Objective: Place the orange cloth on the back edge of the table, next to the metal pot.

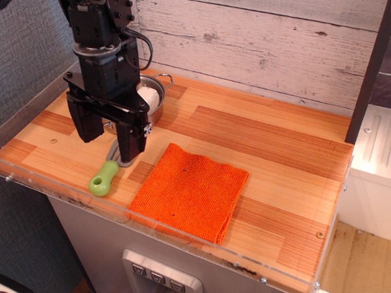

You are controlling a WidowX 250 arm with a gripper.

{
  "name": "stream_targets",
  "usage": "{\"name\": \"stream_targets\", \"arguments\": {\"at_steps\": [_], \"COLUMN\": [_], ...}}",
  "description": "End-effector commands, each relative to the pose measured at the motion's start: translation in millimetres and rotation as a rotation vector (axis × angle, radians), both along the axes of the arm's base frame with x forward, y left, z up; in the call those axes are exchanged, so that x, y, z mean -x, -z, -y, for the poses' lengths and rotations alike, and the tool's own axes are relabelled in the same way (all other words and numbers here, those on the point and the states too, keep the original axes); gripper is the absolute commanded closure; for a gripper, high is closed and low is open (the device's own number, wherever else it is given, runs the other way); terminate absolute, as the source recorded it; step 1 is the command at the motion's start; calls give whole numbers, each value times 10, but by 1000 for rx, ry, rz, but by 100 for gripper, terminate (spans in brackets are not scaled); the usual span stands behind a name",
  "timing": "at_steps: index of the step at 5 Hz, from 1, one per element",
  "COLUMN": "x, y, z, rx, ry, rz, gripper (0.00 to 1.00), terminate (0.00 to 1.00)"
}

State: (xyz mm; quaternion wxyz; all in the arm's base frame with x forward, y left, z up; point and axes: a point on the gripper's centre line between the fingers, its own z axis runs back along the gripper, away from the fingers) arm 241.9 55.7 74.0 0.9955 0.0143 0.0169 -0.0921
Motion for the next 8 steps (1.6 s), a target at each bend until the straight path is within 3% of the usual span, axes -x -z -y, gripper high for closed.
{"name": "stream_targets", "arguments": {"at_steps": [1,4,5,7,8], "x": [0,24,-41,-88,-44], "y": [0,312,457,590,692], "z": [0,543,615,674,668], "rx": [0,-8,22,11,-10], "ry": [0,-63,-101,-120,-97], "rz": [0,25,73,138,118], "gripper": [0,0,0,0,0], "terminate": [0,0,0,0,0]}}
